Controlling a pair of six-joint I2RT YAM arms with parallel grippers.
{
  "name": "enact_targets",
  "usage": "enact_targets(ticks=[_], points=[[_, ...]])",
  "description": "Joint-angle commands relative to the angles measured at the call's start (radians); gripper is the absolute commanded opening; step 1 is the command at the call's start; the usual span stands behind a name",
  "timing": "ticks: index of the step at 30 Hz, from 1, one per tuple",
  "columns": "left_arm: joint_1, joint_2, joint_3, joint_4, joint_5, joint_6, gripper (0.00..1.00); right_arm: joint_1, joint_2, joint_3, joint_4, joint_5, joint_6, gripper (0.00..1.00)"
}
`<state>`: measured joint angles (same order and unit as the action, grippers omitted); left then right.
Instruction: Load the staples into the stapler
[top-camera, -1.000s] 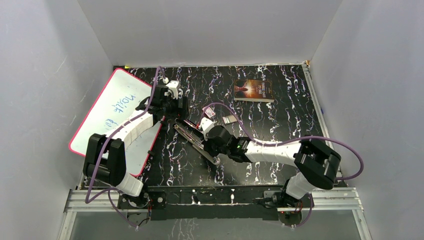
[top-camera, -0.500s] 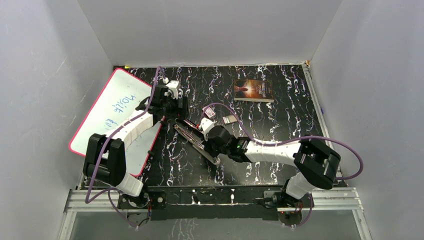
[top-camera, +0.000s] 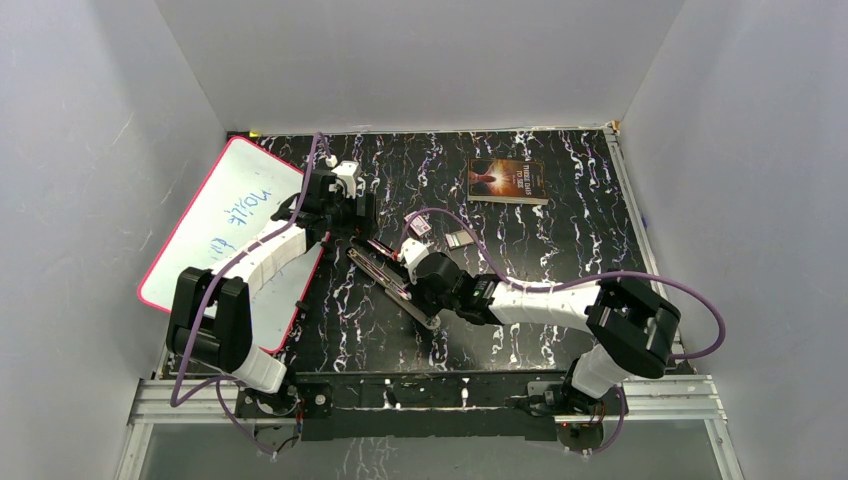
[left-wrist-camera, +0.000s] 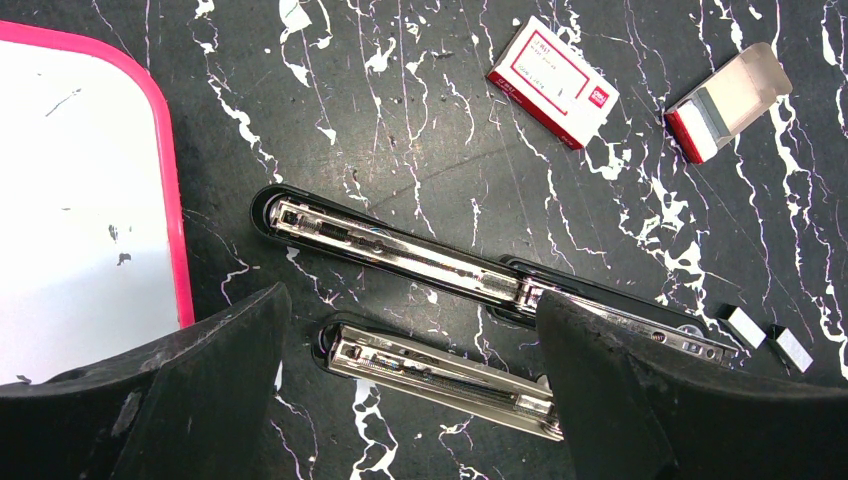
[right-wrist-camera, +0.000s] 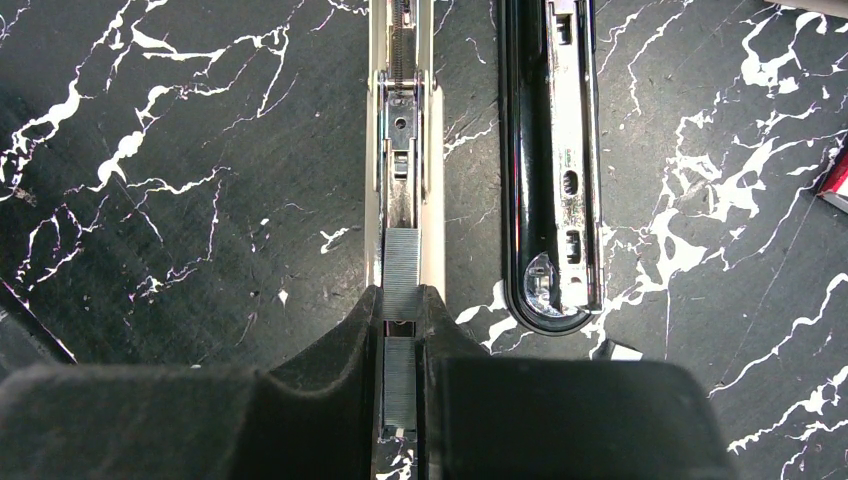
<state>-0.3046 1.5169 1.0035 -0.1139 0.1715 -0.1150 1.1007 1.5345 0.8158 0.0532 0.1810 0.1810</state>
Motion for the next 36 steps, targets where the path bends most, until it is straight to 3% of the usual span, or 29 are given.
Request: enact_targets(ticks=[1, 36], points=[[0.003, -0.011, 0.029, -0.012, 0.003, 0.008, 0.92, 0.004, 0.003, 0.047, 0.016, -0.004, 0.008, 0.00], [0.004, -0.011, 0.029, -0.013, 0.002, 0.009, 0.92, 0.004, 0.057, 0.081, -0.056, -0.015, 0.027, 0.00]])
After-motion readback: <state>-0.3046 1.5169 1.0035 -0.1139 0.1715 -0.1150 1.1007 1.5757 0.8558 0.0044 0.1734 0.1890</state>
